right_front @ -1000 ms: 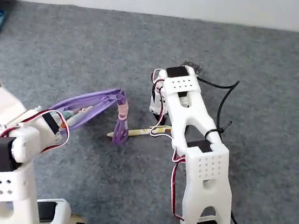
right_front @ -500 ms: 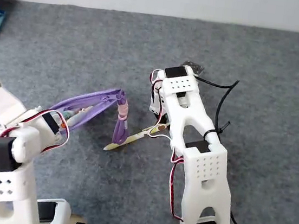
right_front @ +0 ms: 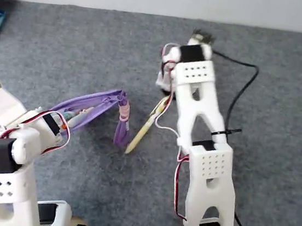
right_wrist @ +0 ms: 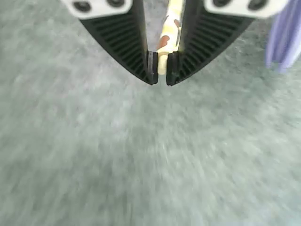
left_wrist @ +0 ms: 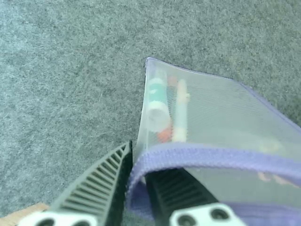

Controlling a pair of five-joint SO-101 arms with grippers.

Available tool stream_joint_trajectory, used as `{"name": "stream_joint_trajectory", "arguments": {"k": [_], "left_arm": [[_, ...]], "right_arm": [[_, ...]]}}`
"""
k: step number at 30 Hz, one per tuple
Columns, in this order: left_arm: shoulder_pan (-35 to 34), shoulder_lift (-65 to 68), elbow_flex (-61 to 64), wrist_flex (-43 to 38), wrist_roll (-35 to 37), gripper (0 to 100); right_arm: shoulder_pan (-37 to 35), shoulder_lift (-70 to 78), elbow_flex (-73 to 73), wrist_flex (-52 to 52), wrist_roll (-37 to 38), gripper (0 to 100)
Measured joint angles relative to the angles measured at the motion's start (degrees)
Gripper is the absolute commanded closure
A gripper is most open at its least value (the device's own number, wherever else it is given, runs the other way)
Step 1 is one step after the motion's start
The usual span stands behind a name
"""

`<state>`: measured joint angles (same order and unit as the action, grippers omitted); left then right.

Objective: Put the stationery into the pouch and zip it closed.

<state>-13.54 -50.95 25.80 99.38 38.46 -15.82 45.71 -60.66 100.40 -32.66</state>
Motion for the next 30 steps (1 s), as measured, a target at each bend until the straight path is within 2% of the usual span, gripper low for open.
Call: {"name": "stream_joint_trajectory", "arguments": {"k": [8, 15, 24, 30], "left_arm": [[0.00, 0.00, 0.00, 0.00, 0.00, 99], [0.00, 0.00, 0.00, -1.67, 0.00, 99], [0.00, 0.00, 0.00, -4.84, 0.00, 99], [0.00, 2.73, -1.05, -4.84, 0.00, 99]], "right_arm": [[0.18, -16.26, -0.70, 0.09, 11.78, 99.1], [-4.04, -34.64, -0.79, 0.09, 18.37, 99.1], [-15.91, -58.20, -0.88, 0.18, 26.99, 99.1], [-23.12, -64.44, -2.46, -3.08, 32.09, 99.1]]}}
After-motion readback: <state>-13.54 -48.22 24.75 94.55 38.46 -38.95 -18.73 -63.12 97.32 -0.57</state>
